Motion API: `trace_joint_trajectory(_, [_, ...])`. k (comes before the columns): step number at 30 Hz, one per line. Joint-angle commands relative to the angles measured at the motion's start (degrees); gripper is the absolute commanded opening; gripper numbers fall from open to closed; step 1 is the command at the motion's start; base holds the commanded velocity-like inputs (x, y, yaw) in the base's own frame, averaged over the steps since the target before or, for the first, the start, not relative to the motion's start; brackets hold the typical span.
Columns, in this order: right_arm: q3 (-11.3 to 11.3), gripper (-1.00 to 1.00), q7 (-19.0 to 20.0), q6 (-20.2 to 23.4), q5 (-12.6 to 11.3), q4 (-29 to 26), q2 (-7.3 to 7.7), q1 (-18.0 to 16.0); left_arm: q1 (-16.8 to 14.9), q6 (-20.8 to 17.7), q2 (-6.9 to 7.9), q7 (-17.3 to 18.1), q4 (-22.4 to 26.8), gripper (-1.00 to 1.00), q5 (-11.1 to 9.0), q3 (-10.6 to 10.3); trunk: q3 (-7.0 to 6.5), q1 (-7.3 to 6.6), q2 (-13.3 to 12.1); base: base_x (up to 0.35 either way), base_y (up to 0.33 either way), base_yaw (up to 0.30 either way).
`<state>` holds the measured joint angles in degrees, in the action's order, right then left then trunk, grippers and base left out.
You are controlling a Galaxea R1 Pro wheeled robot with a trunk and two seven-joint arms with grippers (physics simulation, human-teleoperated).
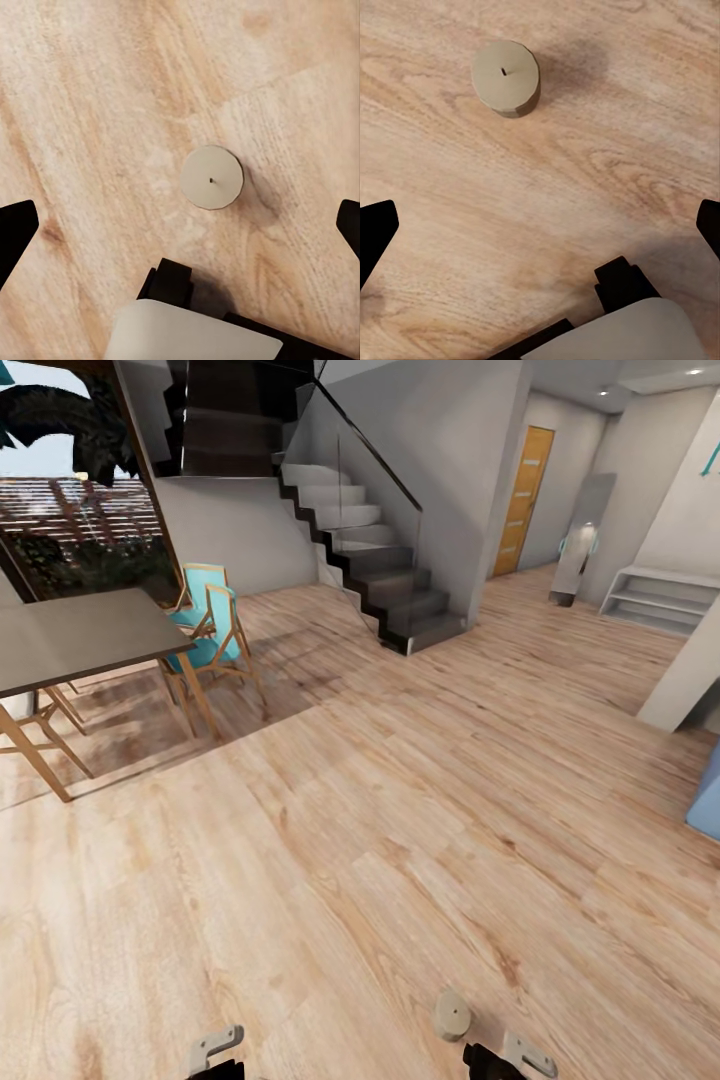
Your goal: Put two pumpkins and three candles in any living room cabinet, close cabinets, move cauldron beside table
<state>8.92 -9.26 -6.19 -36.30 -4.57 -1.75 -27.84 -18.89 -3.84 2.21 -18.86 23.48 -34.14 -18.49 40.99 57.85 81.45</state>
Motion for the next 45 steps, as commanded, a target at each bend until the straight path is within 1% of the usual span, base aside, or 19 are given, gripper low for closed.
trace_joint_trajectory(1, [0.5, 1.00, -0.2, -0.2, -0.5, 0.0, 0.01, 0.0, 0.0, -0.3, 0.08, -0.5, 0.2, 1.00, -0.3, -0.5, 0.05, 0.00, 0.0, 0.015, -0.012, 0.000])
trace_joint_trajectory(16, [0.6, 1.00, -0.1, -0.2, -0.5, -0.2, 0.02, 0.0, 0.0, -0.3, 0.16, -0.3, 0.2, 1.00, -0.5, -0.2, 0.05, 0.00, 0.0, 0.002, -0.001, 0.000])
trace_joint_trajectory(31, [0.9, 1.00, 0.2, -0.2, -0.3, -0.7, 0.19, 0.0, -0.1, -0.9, 0.41, -0.2, 0.1, 1.00, -1.1, 0.3, 2.74, 3.29, 6.0, 0.000, 0.000, 0.000])
trace_joint_trajectory(35, [1.0, 1.00, 0.4, -2.0, -0.2, -0.5, 0.38, 0.0, 0.0, -1.0, 0.50, -0.4, 0.1, 1.00, -1.1, 0.3, 3.46, 4.17, 7.6, 0.000, 0.000, 0.000])
trace_joint_trajectory(37, [1.0, 1.00, 1.2, -3.2, -0.1, -0.3, 0.41, 0.0, 0.0, -1.0, 0.57, -0.5, 0.1, 1.00, -1.1, 0.3, 3.82, 4.61, 8.4, 0.000, 0.000, 0.000])
trace_joint_trajectory(40, [1.0, 1.00, 2.7, -3.6, -0.1, -0.1, 0.28, 0.0, 0.0, -1.0, 0.60, -0.5, 0.1, 1.00, -1.1, 0.3, 4.35, 5.27, 9.6, 0.000, 0.000, 0.000])
trace_joint_trajectory(45, [1.0, 1.00, 3.2, -3.6, -0.2, -0.4, 0.12, 0.0, 0.0, -1.0, 0.60, -0.5, 0.1, 1.00, -1.1, 0.3, 5.25, 6.37, 11.7, 0.000, 0.000, 0.000])
